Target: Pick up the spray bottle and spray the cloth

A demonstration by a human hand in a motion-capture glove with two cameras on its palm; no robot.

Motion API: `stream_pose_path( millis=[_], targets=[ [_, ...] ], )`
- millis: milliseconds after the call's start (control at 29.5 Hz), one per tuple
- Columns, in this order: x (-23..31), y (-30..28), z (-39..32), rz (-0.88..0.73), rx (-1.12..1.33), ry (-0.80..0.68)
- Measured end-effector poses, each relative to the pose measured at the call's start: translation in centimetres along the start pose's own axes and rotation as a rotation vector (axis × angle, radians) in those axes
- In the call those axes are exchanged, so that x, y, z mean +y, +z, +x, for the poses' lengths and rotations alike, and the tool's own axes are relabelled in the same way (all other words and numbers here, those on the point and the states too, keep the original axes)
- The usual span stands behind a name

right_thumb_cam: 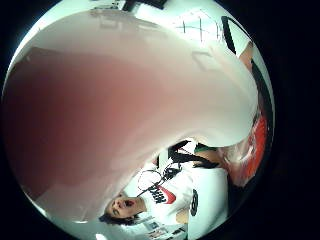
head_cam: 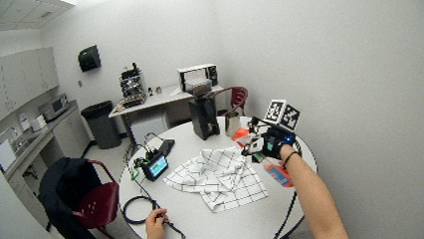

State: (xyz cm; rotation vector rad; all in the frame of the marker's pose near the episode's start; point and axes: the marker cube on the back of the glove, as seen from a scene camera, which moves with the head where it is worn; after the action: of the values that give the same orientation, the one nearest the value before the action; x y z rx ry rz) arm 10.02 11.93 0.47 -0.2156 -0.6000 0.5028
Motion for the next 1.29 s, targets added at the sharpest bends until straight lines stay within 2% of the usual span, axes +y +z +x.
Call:
stream_pose_path(
  millis=[136, 271, 509, 814, 1052, 1289],
  targets=[
    [-1.5, 3.5, 2.5, -0.086, -0.005, 0.047],
    [-1.3, 3.9, 2.4, -0.069, -0.021, 0.02],
    [-0.6, 3.9, -2.5, 0.085, -0.163, -0.199],
    [-1.3, 7.5, -8.2, 0.241, -0.406, -0.521],
    [-3.1, 10.9, -10.7, 0.259, -0.521, -0.632],
    [-5.6, 13.3, -13.6, 0.265, -0.572, -0.681]
  ],
)
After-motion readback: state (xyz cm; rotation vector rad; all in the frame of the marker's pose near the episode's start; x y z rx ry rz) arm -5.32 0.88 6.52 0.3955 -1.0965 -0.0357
